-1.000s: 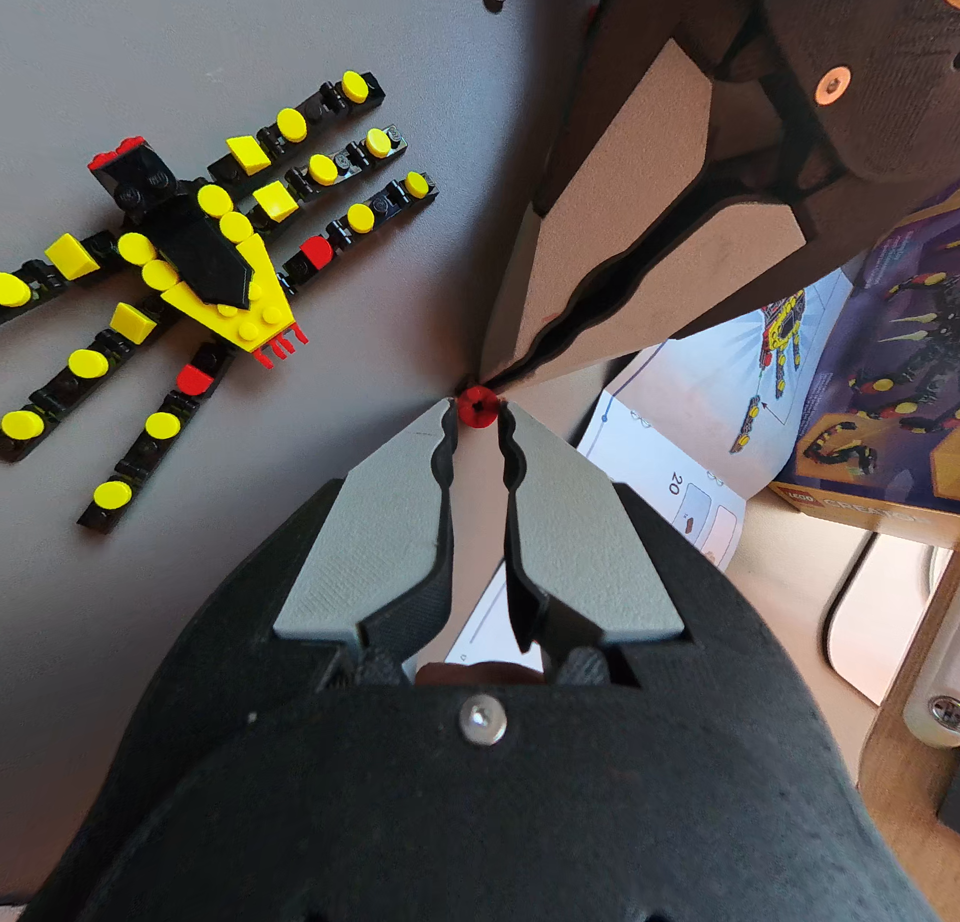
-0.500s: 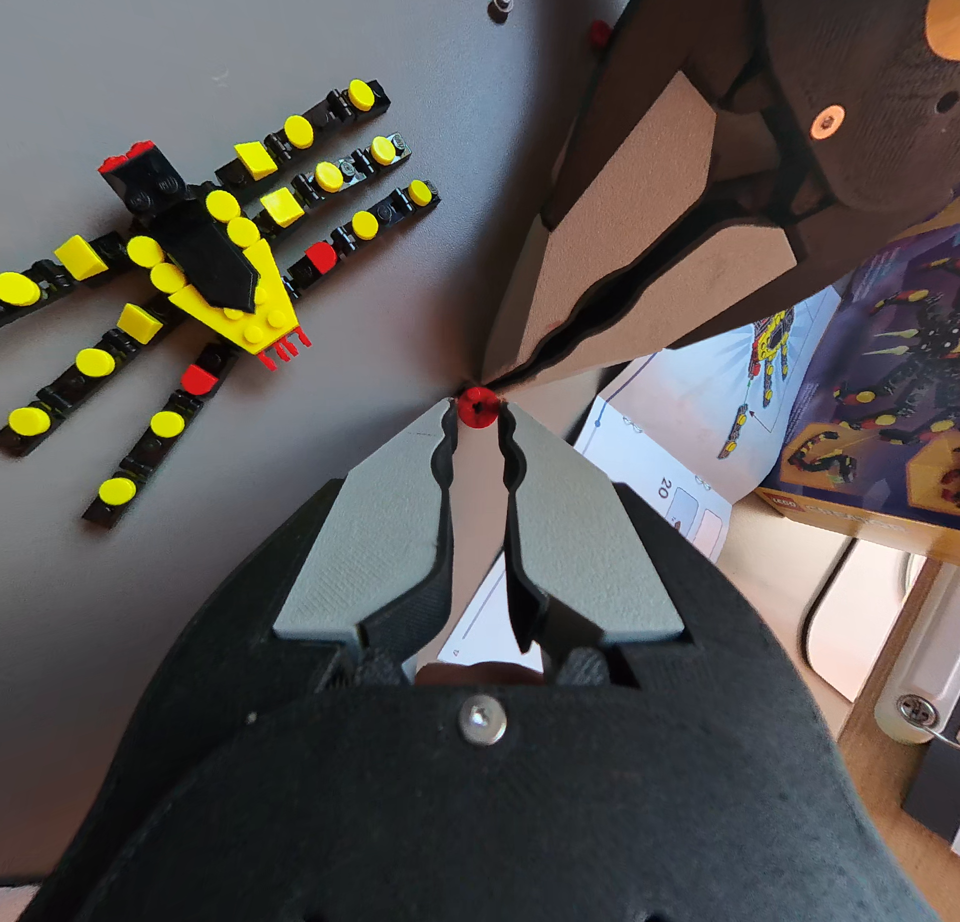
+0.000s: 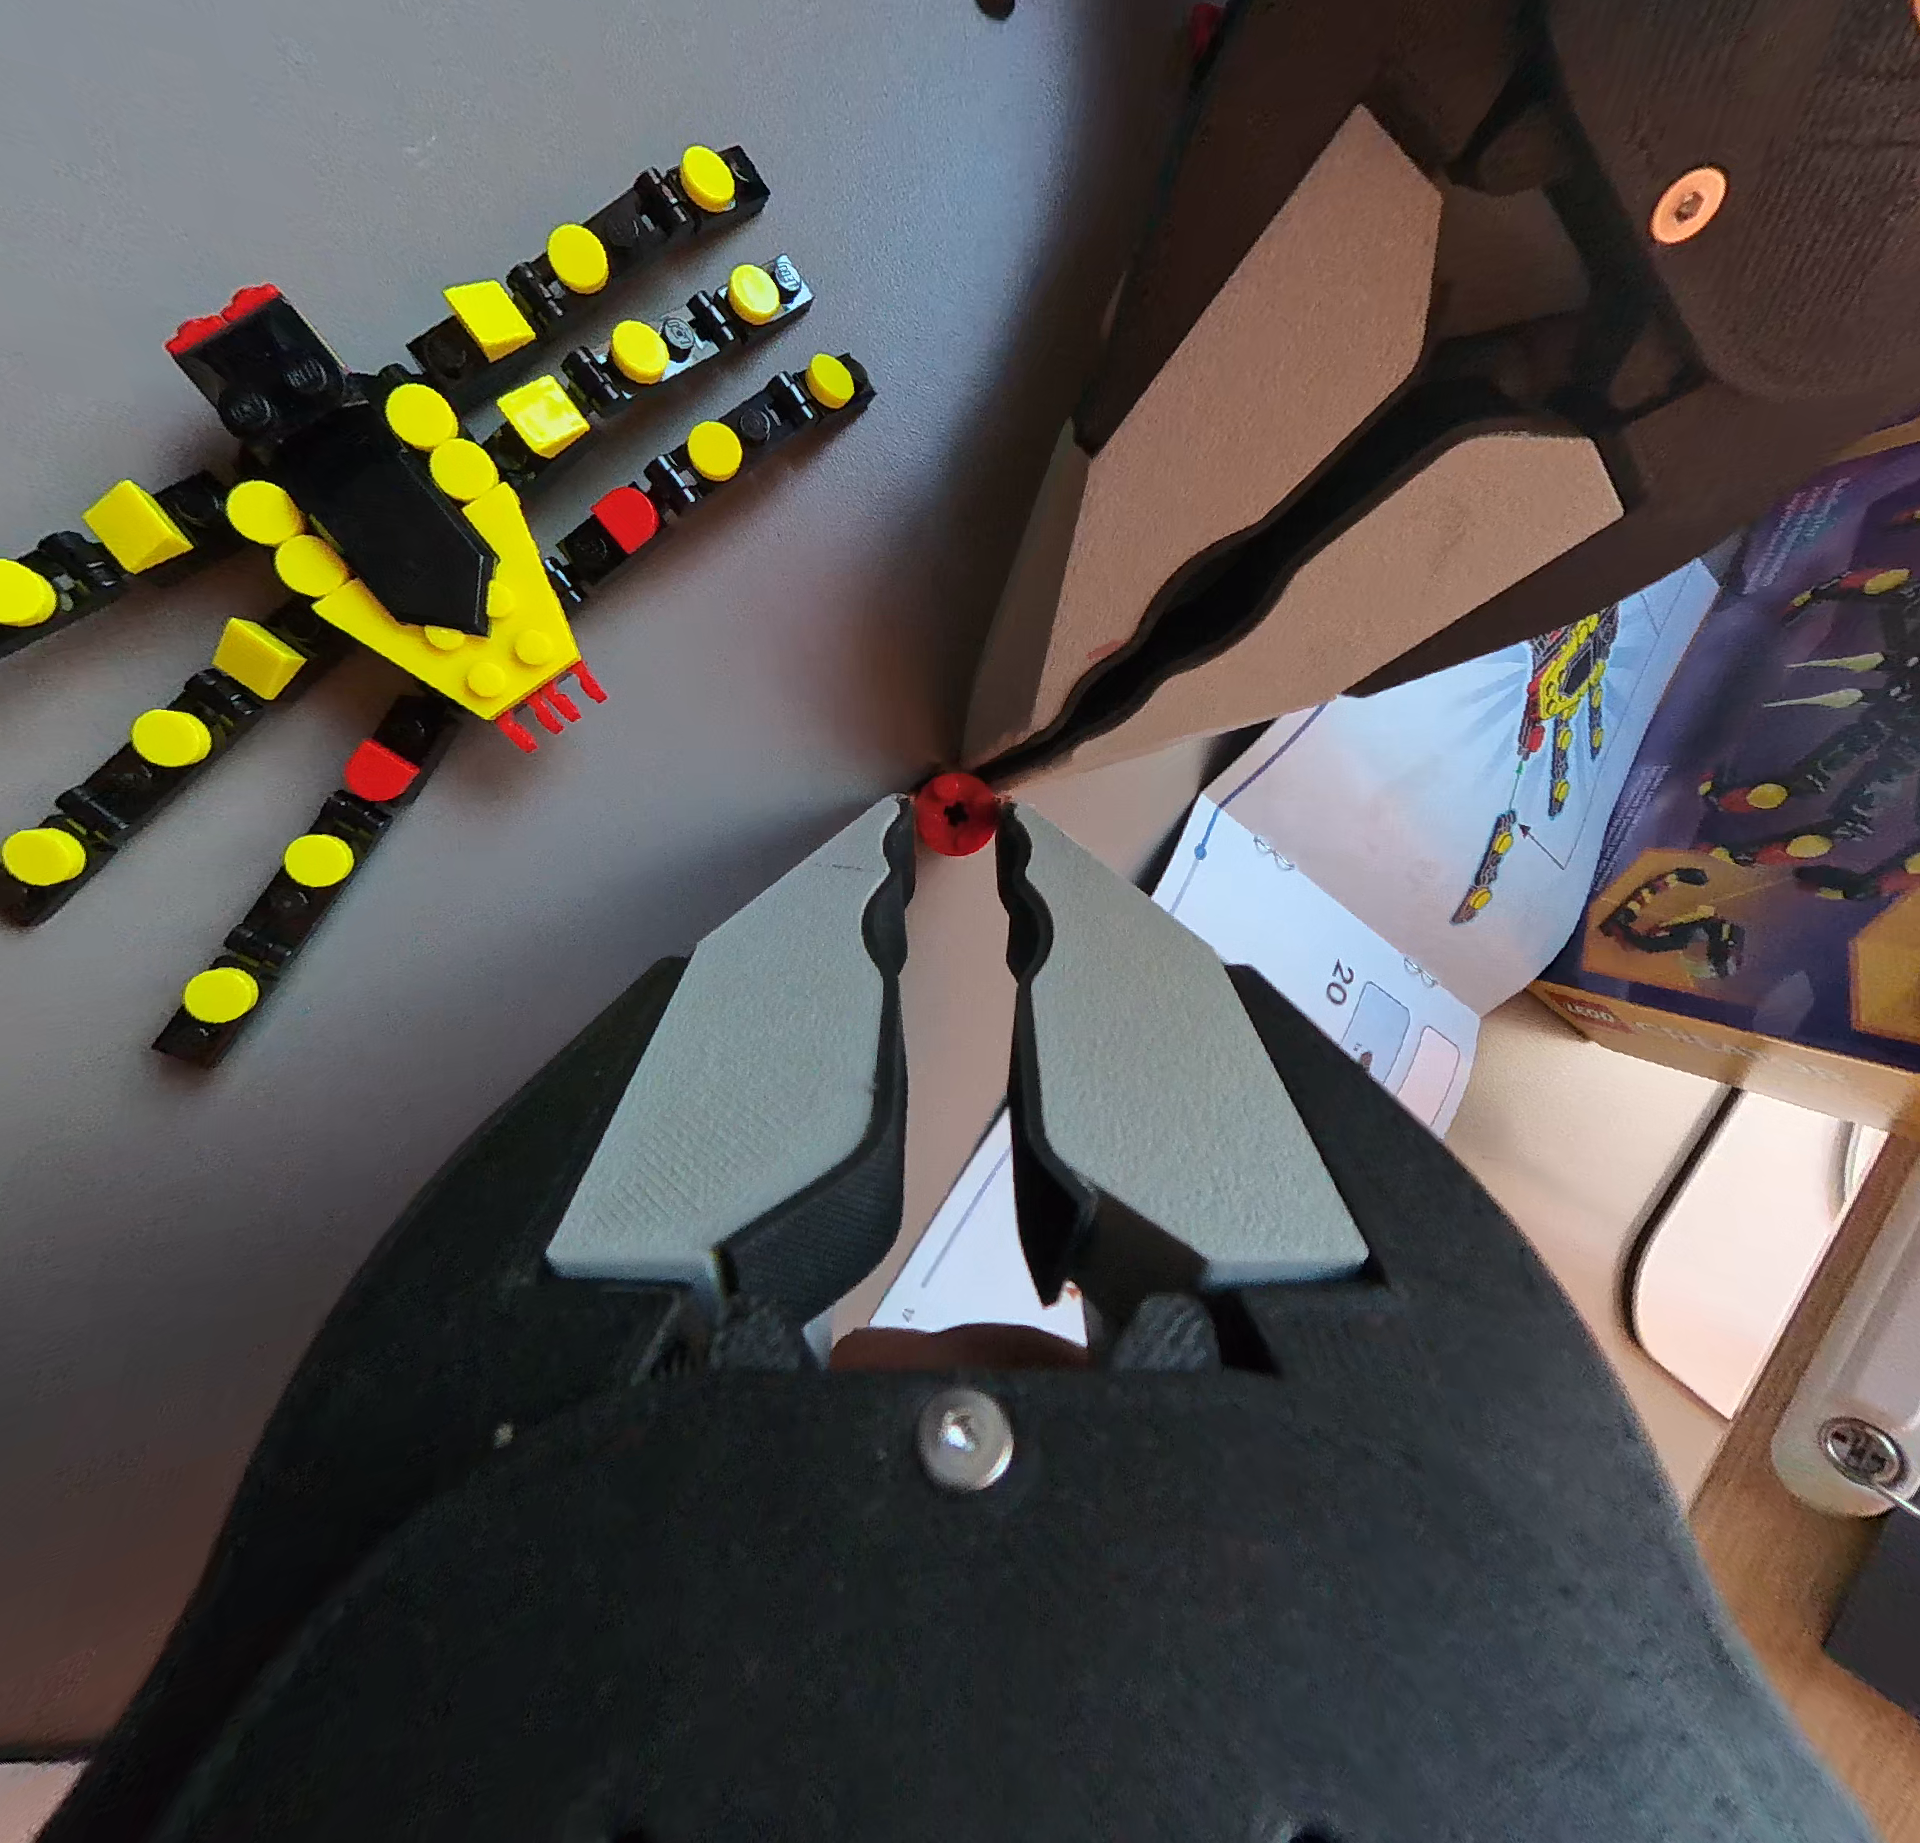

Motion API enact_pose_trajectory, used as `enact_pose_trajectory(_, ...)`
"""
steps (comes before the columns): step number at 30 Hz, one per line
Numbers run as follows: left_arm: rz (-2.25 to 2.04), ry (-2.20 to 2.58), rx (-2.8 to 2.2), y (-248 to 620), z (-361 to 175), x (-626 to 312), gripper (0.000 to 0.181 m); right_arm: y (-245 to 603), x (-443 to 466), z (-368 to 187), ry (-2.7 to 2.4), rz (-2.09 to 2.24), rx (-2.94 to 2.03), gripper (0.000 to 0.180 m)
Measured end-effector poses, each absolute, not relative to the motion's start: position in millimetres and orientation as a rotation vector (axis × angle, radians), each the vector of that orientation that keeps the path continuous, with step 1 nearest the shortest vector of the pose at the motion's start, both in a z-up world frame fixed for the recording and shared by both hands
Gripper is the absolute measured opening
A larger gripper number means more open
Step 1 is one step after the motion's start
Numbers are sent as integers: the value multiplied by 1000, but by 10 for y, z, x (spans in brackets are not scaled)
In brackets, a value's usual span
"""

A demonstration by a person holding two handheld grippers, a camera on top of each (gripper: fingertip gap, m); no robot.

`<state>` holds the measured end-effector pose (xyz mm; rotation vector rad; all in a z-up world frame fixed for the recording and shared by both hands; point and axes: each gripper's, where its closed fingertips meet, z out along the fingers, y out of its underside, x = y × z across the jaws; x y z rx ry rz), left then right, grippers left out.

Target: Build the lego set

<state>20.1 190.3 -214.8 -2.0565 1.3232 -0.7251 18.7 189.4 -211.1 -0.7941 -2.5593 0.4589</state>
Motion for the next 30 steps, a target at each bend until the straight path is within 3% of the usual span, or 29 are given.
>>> enact_pose_trajectory(1, -722, 1324, -2055, 1903, -2149, 201, 0, 1896, 186, -2113, -2564, 456, -792, 12)
enact_pose_trajectory(30, -754, 1342, -2054, 1867, -2146, 162, 0, 1904, 158, -2134, -2739, 367, -736, 12)
